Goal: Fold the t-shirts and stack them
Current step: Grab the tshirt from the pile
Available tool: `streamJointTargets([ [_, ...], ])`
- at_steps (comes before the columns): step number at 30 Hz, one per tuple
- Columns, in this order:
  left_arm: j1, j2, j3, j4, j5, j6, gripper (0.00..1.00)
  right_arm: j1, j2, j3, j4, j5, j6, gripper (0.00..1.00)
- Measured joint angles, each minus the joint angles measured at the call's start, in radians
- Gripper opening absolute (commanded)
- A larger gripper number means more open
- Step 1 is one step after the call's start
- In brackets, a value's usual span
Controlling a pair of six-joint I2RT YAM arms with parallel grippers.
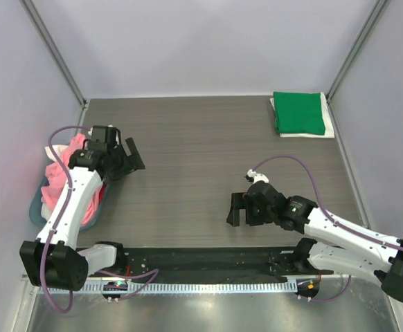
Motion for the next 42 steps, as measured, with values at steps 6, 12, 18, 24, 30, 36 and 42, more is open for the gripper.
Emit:
streamJointTargets([
  [6, 0.018, 0.001, 0.053, -0.079, -0.285, 0.001, 1.00, 0.000, -0.001, -0.004, 0.003, -0.001, 0.005, 1.00],
  [12, 0.183, 0.002, 0.078, -0.121, -0.392, 0.023, 1.00, 0.000, 0.000, -0.021, 0.007, -0.008, 0.012, 1.00],
  [18, 0.302, 0.024, 0.086, -0.147, -0.442, 0.017, 0.99, 0.000, 0.000, -0.040, 0.012, -0.014, 0.026, 1.00],
  [24, 0.388, 0.076, 0.103, -0.147, -0.491, 0.005, 0.98, 0.000, 0.002, -0.057, 0.014, -0.024, 0.027, 1.00],
  [30, 0.467, 0.137, 0.138, -0.127, -0.501, -0.010, 0.97, 0.000, 0.046, -0.059, 0.015, -0.034, 0.022, 1.00],
  [36, 0.503, 0.200, 0.184, -0.111, -0.505, -0.017, 0.90, 0.000, 0.082, -0.053, 0.015, -0.038, 0.019, 1.00],
  [42, 0.541, 0.304, 0.209, -0.091, -0.465, -0.039, 0.47, 0.000, 0.114, -0.036, 0.022, -0.058, 0.018, 1.00],
])
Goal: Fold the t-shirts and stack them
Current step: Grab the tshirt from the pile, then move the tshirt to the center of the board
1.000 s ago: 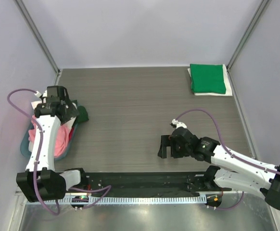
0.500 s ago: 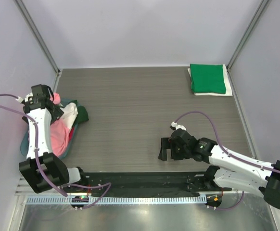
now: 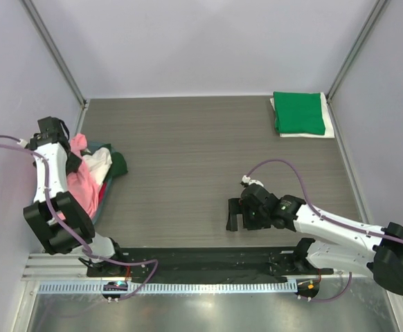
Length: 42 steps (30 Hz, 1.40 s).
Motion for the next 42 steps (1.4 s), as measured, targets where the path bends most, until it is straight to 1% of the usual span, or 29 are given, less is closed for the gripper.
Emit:
streamJointTargets([
  [2, 0.008, 0.019, 0.001, 0.005, 0.025, -0.011, 0.26, 0.000, 0.000, 0.000, 0.004, -0.003, 0.000, 1.00],
  [3, 0.010, 0.026, 0.003, 0.006, 0.036, -0.014, 0.07, 0.000, -0.001, 0.000, 0.004, -0.004, 0.001, 1.00],
  [4, 0.013, 0.031, 0.007, 0.005, 0.045, -0.013, 0.00, 0.000, -0.003, 0.000, 0.004, -0.005, 0.001, 1.00],
  [7, 0.018, 0.039, 0.045, -0.009, 0.067, -0.018, 0.00, 0.000, -0.011, 0.000, 0.006, -0.008, 0.001, 1.00],
  [10, 0.019, 0.032, 0.127, -0.029, 0.109, -0.027, 0.00, 0.000, -0.026, 0.000, 0.007, -0.009, 0.003, 1.00],
  [12, 0.011, 0.024, 0.211, -0.045, 0.157, -0.043, 0.00, 0.000, -0.030, 0.000, 0.009, -0.009, 0.005, 1.00],
  [14, -0.017, 0.010, 0.328, -0.051, 0.197, -0.053, 0.00, 0.000, -0.031, 0.000, 0.013, -0.009, 0.006, 1.00],
  [16, -0.074, 0.004, 0.463, -0.071, 0.240, -0.053, 0.00, 0.000, -0.031, 0.000, 0.014, -0.005, 0.005, 1.00],
  [20, -0.286, 0.017, 0.834, -0.063, 0.364, -0.042, 0.00, 0.000, -0.031, 0.044, -0.007, 0.021, 0.003, 1.00],
  [21, -0.340, 0.011, 0.896, -0.043, 0.403, -0.039, 0.00, 0.000, -0.031, 0.063, -0.011, 0.031, 0.001, 1.00],
  [22, -0.380, -0.002, 0.926, -0.018, 0.438, -0.038, 0.00, 0.000, -0.031, 0.089, -0.016, 0.042, -0.001, 1.00],
  [23, -0.420, -0.023, 0.942, 0.008, 0.470, -0.038, 0.00, 0.000, -0.034, 0.128, -0.018, 0.062, -0.008, 1.00],
  [25, -0.472, -0.097, 0.914, 0.067, 0.538, -0.048, 0.00, 0.000, -0.045, 0.184, -0.024, 0.094, -0.018, 1.00],
  [27, -0.481, -0.184, 0.824, 0.120, 0.566, -0.055, 0.00, 0.000, -0.068, 0.233, -0.029, 0.133, -0.026, 1.00],
  [29, -0.481, -0.292, 0.699, 0.169, 0.589, -0.074, 0.00, 0.000, -0.095, 0.261, -0.040, 0.177, -0.033, 1.00],
  [30, -0.481, -0.341, 0.618, 0.211, 0.603, -0.082, 0.02, 0.000, -0.111, 0.268, -0.048, 0.201, -0.033, 1.00],
  [31, -0.482, -0.397, 0.528, 0.239, 0.628, -0.099, 0.11, 0.000, -0.131, 0.270, -0.058, 0.232, -0.033, 1.00],
  [32, -0.483, -0.459, 0.426, 0.272, 0.663, -0.113, 0.39, 0.000, -0.154, 0.270, -0.071, 0.261, -0.032, 1.00],
  [34, -0.484, -0.541, 0.259, 0.312, 0.712, -0.126, 0.65, 0.000, -0.204, 0.269, -0.097, 0.313, -0.026, 1.00],
  [35, -0.485, -0.573, 0.173, 0.318, 0.732, -0.129, 0.84, 0.000, -0.230, 0.268, -0.109, 0.339, -0.021, 1.00],
  [36, -0.487, -0.600, 0.082, 0.327, 0.742, -0.126, 0.92, 0.000, -0.252, 0.268, -0.117, 0.358, -0.016, 1.00],
  [37, -0.487, -0.619, 0.004, 0.308, 0.745, -0.135, 0.98, 0.000, -0.267, 0.267, -0.119, 0.371, -0.013, 1.00],
  [40, -0.489, -0.657, -0.151, 0.252, 0.706, -0.132, 0.99, 0.000, -0.281, 0.265, -0.133, 0.398, -0.005, 1.00],
  [42, -0.489, -0.686, -0.206, 0.197, 0.675, -0.130, 1.00, 0.000, -0.267, 0.264, -0.140, 0.403, 0.002, 1.00],
])
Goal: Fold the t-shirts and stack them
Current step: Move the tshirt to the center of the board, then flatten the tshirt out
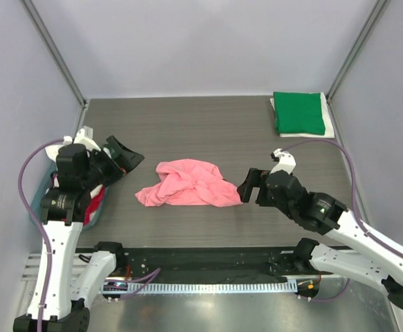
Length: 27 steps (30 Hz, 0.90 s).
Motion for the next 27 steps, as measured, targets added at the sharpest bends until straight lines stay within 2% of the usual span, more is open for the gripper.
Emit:
streamJointTargets([
  [6, 0.000, -0.094, -0.071, -0.035, -0.059, 0.000, 0.97, 0.000, 0.156, 0.001, 0.019, -0.018, -0.010, 1.00],
  [12, 0.000, -0.091, -0.169, -0.032, -0.075, -0.002, 0.89, -0.036, 0.499, 0.145, 0.065, -0.136, -0.086, 1.00],
  [15, 0.000, -0.018, -0.204, -0.028, -0.080, -0.003, 0.80, -0.085, 0.661, 0.246, 0.106, -0.191, -0.126, 1.00],
  [17, 0.000, 0.061, -0.209, -0.016, -0.089, -0.002, 0.78, -0.124, 0.732, 0.283, 0.135, -0.230, -0.142, 1.00],
  [22, -0.010, 0.279, -0.217, 0.079, -0.092, -0.021, 0.79, -0.225, 0.840, 0.316, 0.203, -0.338, -0.168, 0.99],
  [27, -0.077, 0.535, -0.197, 0.208, -0.104, -0.046, 0.81, -0.255, 0.948, 0.373, 0.251, -0.432, -0.204, 0.93],
])
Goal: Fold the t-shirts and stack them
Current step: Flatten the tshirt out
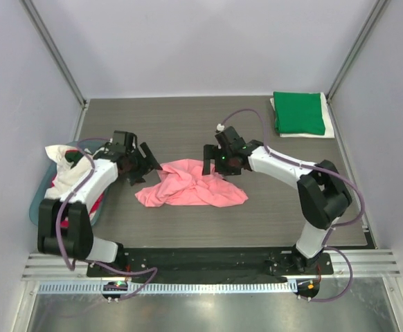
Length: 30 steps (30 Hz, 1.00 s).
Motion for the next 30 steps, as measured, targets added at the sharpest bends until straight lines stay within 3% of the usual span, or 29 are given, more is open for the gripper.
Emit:
streamJointTargets([
  [6, -0.039, 0.262, 0.063, 0.123, -0.011, -0.007, 0.74, 0.003, 0.151, 0.077, 0.050, -0.062, -0.032, 0.88],
  [8, -0.043, 0.301, 0.071, 0.134, -0.011, -0.010, 0.64, 0.003, 0.196, 0.101, 0.053, -0.073, -0.043, 0.87],
  [12, -0.055, 0.325, 0.098, 0.153, -0.012, -0.020, 0.33, 0.003, 0.272, 0.171, 0.058, -0.094, -0.064, 0.83],
  [13, -0.058, 0.325, 0.104, 0.159, -0.012, -0.021, 0.19, 0.003, 0.281, 0.184, 0.061, -0.098, -0.069, 0.82],
  [16, -0.063, 0.325, 0.109, 0.180, -0.013, -0.008, 0.00, 0.003, 0.304, 0.217, 0.070, -0.106, -0.084, 0.66],
  [17, -0.064, 0.325, 0.109, 0.180, -0.013, -0.006, 0.00, 0.003, 0.309, 0.222, 0.072, -0.110, -0.087, 0.52],
  [22, -0.064, 0.319, 0.096, 0.180, -0.019, 0.001, 0.00, 0.003, 0.327, 0.225, 0.075, -0.127, -0.091, 0.11],
  [24, -0.064, 0.308, 0.092, 0.173, -0.022, 0.001, 0.00, 0.003, 0.328, 0.219, 0.077, -0.129, -0.091, 0.02],
  [30, -0.064, 0.275, 0.192, 0.060, -0.041, 0.028, 0.00, -0.023, 0.319, 0.242, 0.017, -0.122, -0.126, 0.01],
])
